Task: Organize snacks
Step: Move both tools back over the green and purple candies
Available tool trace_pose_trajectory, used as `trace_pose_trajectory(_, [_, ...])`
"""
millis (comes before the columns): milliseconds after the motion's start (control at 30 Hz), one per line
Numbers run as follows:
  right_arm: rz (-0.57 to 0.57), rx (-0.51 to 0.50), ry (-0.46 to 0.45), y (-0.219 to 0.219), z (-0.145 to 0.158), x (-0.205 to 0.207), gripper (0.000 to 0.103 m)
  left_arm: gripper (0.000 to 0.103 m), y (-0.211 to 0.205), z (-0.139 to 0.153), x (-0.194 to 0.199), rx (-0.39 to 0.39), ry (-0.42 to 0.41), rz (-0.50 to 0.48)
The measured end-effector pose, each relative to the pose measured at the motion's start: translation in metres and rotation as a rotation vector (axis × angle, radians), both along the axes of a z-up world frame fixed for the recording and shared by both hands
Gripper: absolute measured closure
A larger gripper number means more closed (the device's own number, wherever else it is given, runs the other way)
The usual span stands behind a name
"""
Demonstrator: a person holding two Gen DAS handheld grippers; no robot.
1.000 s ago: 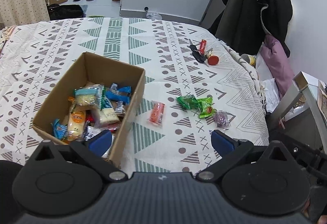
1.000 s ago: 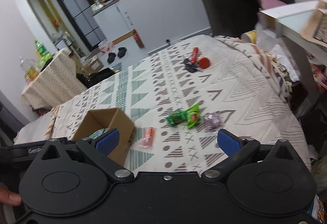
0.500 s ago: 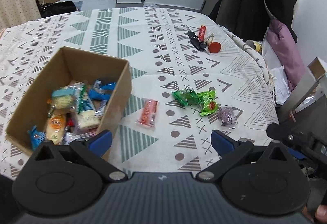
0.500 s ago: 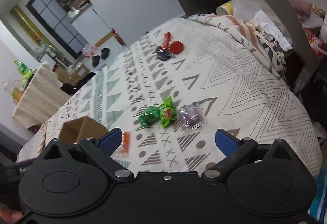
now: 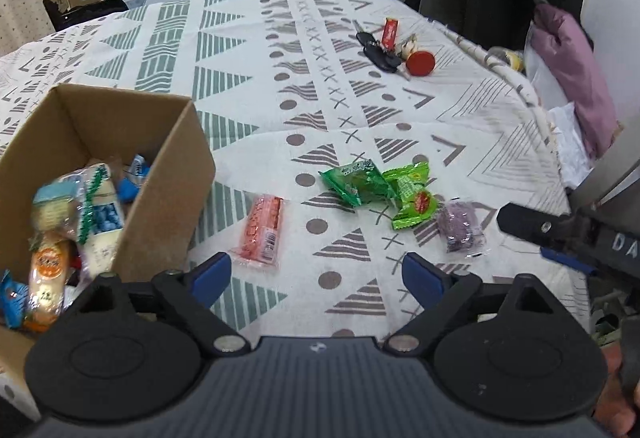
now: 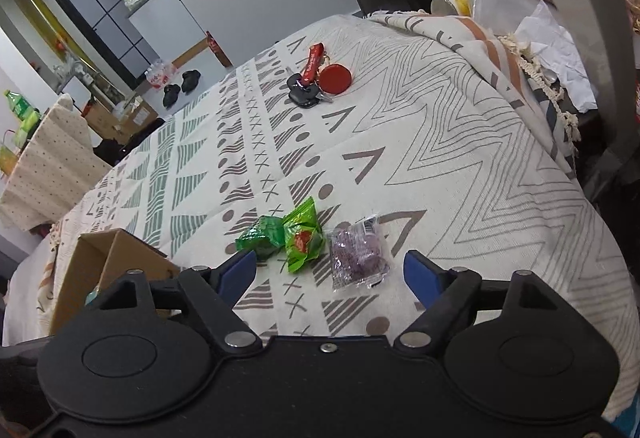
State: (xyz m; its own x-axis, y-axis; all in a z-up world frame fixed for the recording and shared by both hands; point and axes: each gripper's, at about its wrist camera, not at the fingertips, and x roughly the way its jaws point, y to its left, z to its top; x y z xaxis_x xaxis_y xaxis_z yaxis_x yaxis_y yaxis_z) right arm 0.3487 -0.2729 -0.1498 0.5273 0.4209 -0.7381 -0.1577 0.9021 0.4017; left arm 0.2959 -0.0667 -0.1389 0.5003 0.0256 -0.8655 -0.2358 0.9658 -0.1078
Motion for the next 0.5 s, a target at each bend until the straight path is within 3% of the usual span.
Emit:
trace_pose_trajectory(200, [0.001, -0.036, 0.027, 0.004, -0.012, 0.012, 0.032, 0.022, 0.0, -0.025, 0.016, 0.015, 0.037, -0.012])
trace_pose_trajectory(500, [-0.016, -0.03, 0.071, 0.002, -0.034, 0.027, 0.037, 0.032, 0.012, -0.049, 0.03, 0.037, 0.045, -0.001])
